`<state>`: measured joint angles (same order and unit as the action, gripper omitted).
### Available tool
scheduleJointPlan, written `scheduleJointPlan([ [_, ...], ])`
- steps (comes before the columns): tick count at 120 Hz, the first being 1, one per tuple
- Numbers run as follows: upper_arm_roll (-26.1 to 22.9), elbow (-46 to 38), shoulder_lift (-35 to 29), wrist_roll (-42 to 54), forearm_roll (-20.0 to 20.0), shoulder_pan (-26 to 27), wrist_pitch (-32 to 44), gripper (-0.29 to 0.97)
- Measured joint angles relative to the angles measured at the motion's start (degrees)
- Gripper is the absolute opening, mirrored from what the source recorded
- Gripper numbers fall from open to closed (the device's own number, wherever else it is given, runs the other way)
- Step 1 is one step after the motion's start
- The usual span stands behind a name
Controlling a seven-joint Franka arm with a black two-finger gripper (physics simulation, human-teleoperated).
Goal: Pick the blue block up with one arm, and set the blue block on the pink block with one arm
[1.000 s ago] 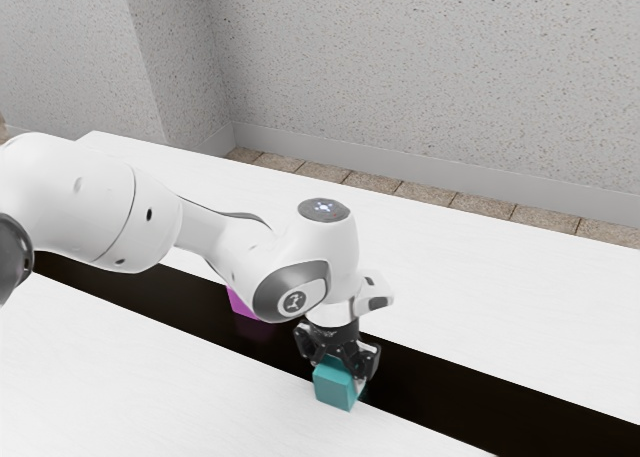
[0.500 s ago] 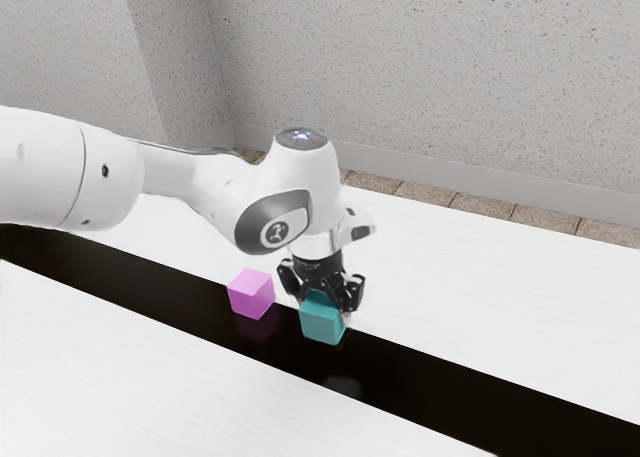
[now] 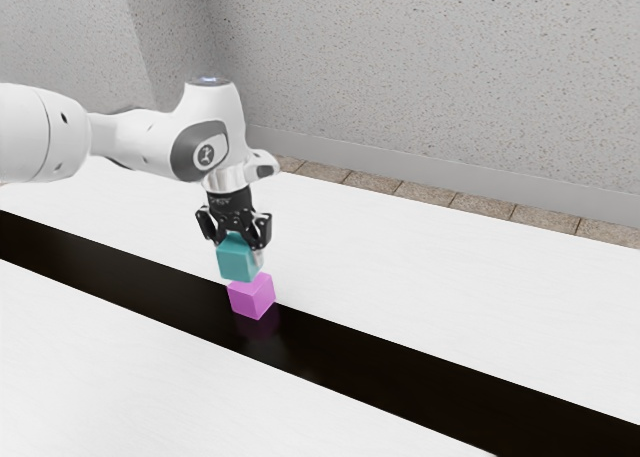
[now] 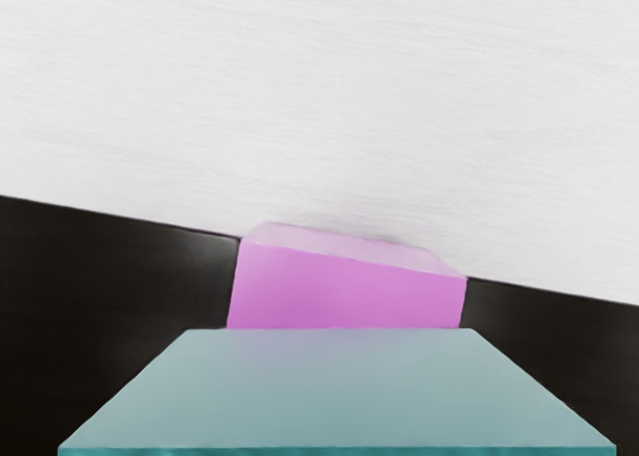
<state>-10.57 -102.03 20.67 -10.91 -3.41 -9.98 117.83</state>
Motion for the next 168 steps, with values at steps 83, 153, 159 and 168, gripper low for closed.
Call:
scheduleJointPlan([
  [83, -3.71, 2.51, 2.64, 15.48, -0.44, -3.57, -1.19, 0.35],
  [153, -3.27, 1.37, 1.77, 16.60, 0.30, -3.09, -1.14, 0.35],
  [159, -3.21, 1.37, 1.78, 16.48, 0.31, -3.11, -1.13, 0.35],
  [168, -3.10, 1.37, 1.78, 16.31, 0.33, -3.06, -1.13, 0.36],
])
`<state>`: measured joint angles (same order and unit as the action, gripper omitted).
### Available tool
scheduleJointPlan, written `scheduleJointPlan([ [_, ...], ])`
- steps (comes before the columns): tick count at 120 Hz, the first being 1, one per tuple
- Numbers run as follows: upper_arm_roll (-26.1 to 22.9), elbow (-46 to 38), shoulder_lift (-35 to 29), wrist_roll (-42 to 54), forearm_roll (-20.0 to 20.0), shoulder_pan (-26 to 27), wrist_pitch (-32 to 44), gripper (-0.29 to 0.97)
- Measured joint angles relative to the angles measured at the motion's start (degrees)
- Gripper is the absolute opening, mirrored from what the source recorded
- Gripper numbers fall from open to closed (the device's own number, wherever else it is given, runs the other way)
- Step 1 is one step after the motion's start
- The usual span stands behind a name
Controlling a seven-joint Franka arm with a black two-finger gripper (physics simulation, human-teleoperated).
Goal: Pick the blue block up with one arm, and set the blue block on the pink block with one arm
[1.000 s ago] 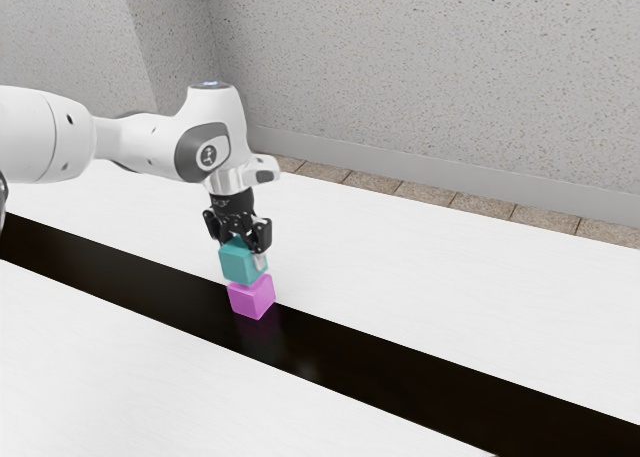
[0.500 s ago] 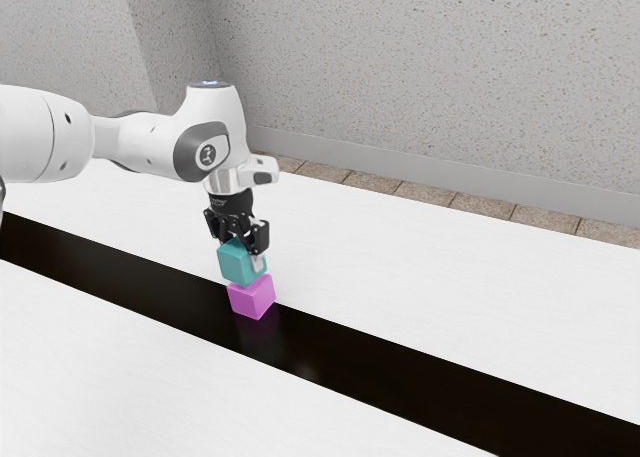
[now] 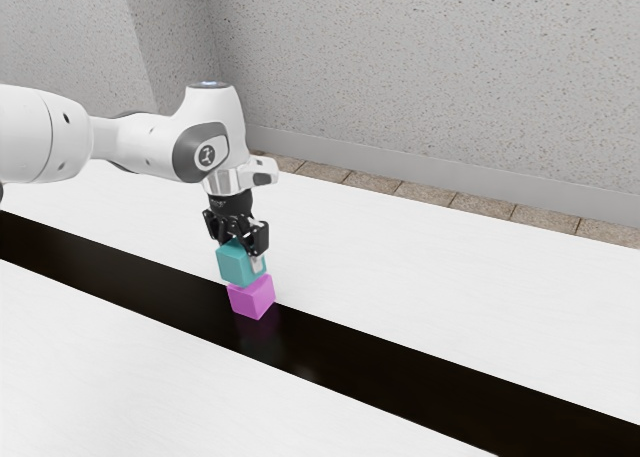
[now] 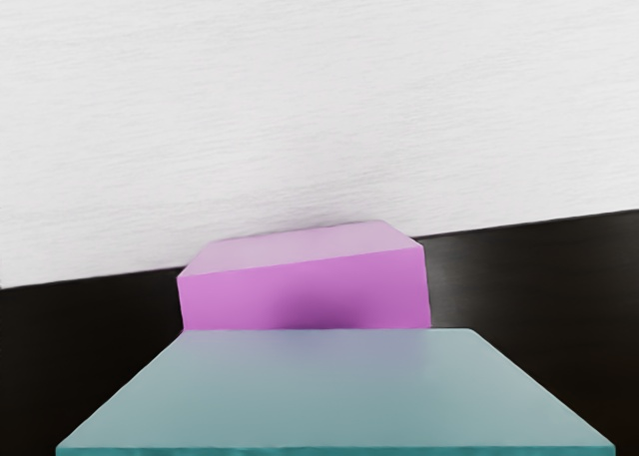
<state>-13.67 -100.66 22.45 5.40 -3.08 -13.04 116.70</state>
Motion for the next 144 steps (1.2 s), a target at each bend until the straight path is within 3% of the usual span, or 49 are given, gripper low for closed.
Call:
scheduleJointPlan([
  [54, -0.01, 0.01, 0.29, -0.39, 0.48, 0.19, -0.07, 0.41],
  [98, -0.03, 0.08, -0.63, -0.13, 0.70, 0.84, -0.28, 0.56],
  [114, 1.83, 0.41, -6.18, -0.05, 1.43, 0.60, -2.57, 0.61],
  [129, 2.96, 1.02, -15.55, 0.08, 3.29, 0.40, -6.85, 0.63],
  [144, 4.58, 9.10, -22.50, 0.81, 4.79, -1.13, -15.34, 0.64],
])
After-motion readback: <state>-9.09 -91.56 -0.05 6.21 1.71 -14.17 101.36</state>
